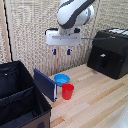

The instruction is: Please move the gripper into proximity with the fryer handle. Once close enough, gingerly grasp the handle and gently tug the fryer basket open in your direction.

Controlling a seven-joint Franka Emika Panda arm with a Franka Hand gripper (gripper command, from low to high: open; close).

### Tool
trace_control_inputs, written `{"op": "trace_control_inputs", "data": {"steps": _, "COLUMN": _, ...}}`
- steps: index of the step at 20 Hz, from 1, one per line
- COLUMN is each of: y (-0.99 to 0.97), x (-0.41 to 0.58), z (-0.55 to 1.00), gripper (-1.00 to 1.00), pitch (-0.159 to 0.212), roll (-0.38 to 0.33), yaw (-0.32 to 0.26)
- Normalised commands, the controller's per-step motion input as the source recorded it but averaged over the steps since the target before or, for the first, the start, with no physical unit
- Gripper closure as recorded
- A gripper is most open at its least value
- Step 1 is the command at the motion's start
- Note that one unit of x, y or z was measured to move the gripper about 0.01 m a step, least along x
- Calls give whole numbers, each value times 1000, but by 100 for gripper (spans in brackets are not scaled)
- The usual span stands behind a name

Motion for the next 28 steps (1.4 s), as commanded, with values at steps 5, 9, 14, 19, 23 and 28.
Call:
{"op": "trace_control_inputs", "data": {"steps": 5, "y": 28, "x": 0, "z": 14, "gripper": -100, "pitch": -1, "roll": -105, "yaw": -332}}
{"op": "trace_control_inputs", "data": {"steps": 9, "y": 16, "x": 0, "z": 8, "gripper": -100, "pitch": 0, "roll": -159, "yaw": -313}}
{"op": "trace_control_inputs", "data": {"steps": 14, "y": 5, "x": 0, "z": 15, "gripper": -100, "pitch": -13, "roll": -231, "yaw": -259}}
{"op": "trace_control_inputs", "data": {"steps": 19, "y": 1, "x": 1, "z": 1, "gripper": -100, "pitch": -9, "roll": -360, "yaw": -171}}
{"op": "trace_control_inputs", "data": {"steps": 23, "y": 0, "x": 0, "z": 0, "gripper": -100, "pitch": -6, "roll": -375, "yaw": -123}}
{"op": "trace_control_inputs", "data": {"steps": 28, "y": -6, "x": 74, "z": 0, "gripper": -100, "pitch": -53, "roll": -375, "yaw": -49}}
